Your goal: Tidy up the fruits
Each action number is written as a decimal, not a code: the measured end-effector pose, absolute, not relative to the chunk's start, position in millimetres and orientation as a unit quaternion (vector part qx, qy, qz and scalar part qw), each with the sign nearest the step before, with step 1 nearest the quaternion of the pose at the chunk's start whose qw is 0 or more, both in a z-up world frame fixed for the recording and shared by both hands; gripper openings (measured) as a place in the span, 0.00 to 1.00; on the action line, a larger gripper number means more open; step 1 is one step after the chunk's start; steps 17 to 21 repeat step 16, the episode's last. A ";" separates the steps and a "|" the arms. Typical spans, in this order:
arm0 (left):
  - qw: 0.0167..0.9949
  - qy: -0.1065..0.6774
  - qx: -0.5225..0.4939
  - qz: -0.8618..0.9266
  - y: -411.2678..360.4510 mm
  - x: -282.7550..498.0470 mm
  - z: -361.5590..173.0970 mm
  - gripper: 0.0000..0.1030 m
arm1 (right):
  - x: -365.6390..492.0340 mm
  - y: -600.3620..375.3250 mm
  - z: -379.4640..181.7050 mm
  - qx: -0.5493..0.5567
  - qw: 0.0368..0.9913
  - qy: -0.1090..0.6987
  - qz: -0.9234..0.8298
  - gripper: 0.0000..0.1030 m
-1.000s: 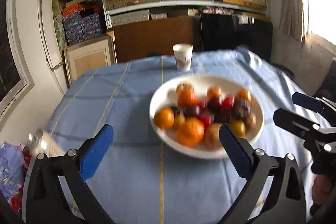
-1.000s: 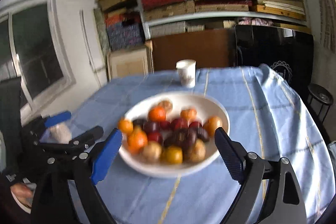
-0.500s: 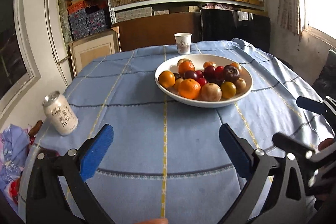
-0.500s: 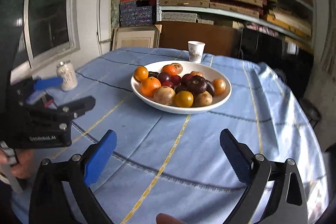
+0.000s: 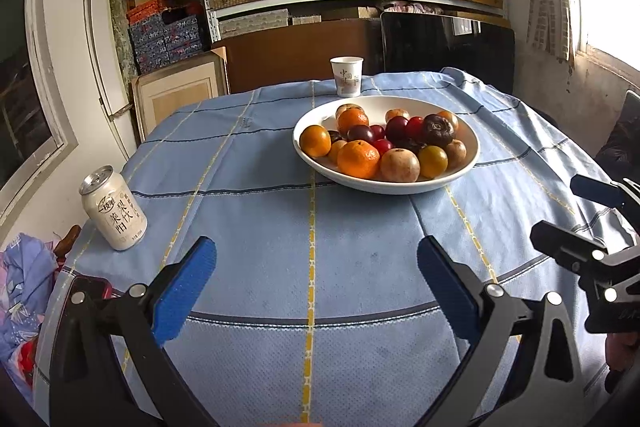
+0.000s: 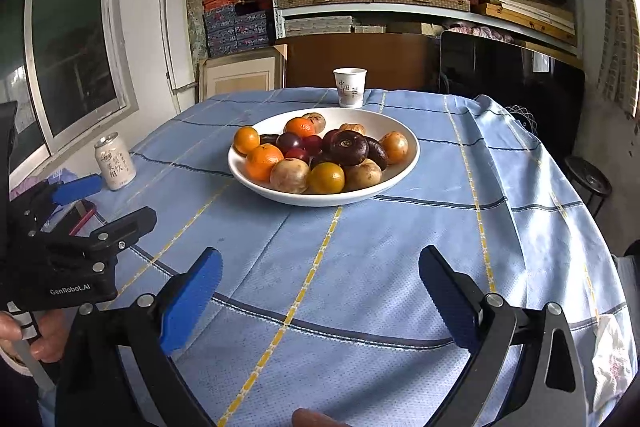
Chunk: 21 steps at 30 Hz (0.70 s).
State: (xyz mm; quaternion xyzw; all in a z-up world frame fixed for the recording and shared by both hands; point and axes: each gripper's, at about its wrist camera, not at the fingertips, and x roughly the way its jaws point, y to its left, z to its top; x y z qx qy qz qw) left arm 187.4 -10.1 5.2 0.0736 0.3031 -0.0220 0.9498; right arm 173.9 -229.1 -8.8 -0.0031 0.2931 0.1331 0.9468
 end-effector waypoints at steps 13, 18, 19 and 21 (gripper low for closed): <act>0.950 0.304 0.069 -0.014 -6.9 187.7 5.5 0.96 | 173.0 -226.4 -10.0 -0.010 0.946 0.295 0.133 0.96; 0.951 0.302 0.062 -0.009 -3.4 188.5 6.5 0.96 | 173.4 -226.4 -10.1 -0.010 0.945 0.298 0.133 0.96; 0.951 0.302 0.062 -0.009 -3.4 188.5 6.5 0.96 | 173.4 -226.4 -10.1 -0.010 0.945 0.298 0.133 0.96; 0.951 0.302 0.062 -0.009 -3.4 188.5 6.5 0.96 | 173.4 -226.4 -10.1 -0.010 0.945 0.298 0.133 0.96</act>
